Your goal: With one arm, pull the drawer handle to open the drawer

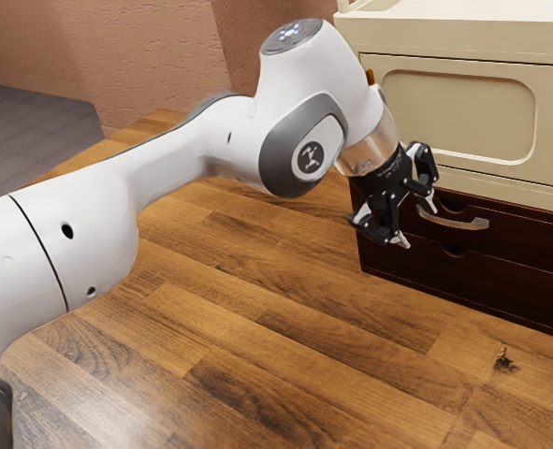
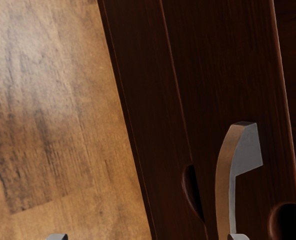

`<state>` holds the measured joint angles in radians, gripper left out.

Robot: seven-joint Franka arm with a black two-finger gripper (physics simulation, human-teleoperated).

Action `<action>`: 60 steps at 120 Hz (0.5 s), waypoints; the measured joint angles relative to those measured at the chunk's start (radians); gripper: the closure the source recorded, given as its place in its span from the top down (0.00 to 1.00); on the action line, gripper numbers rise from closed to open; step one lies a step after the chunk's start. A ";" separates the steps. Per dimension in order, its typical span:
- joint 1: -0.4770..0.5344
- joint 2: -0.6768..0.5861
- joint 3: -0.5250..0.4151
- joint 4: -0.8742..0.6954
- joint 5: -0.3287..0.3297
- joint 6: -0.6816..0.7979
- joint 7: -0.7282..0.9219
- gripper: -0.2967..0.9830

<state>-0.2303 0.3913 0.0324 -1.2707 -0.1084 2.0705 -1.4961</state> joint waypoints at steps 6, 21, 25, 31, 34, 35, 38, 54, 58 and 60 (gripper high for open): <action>0.000 0.001 0.000 0.000 0.000 0.001 -0.005 0.53; 0.005 0.015 0.002 0.007 -0.001 0.003 -0.016 0.52; 0.006 0.025 0.002 0.019 -0.001 0.006 -0.019 0.52; 0.006 0.036 0.003 0.031 -0.001 0.009 -0.022 0.52; 0.006 0.039 0.003 0.034 -0.001 0.010 -0.024 0.52; 0.006 0.039 0.003 0.035 -0.001 0.011 -0.025 0.52; 0.006 0.041 0.003 0.037 -0.001 0.012 -0.026 0.52; 0.006 0.043 0.002 0.040 -0.002 0.017 -0.033 0.52; 0.005 0.044 0.002 0.040 -0.002 0.018 -0.035 0.52; 0.005 0.044 0.001 0.040 -0.002 0.019 -0.036 0.52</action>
<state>-0.2251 0.4348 0.0338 -1.2308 -0.1103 2.0890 -1.5319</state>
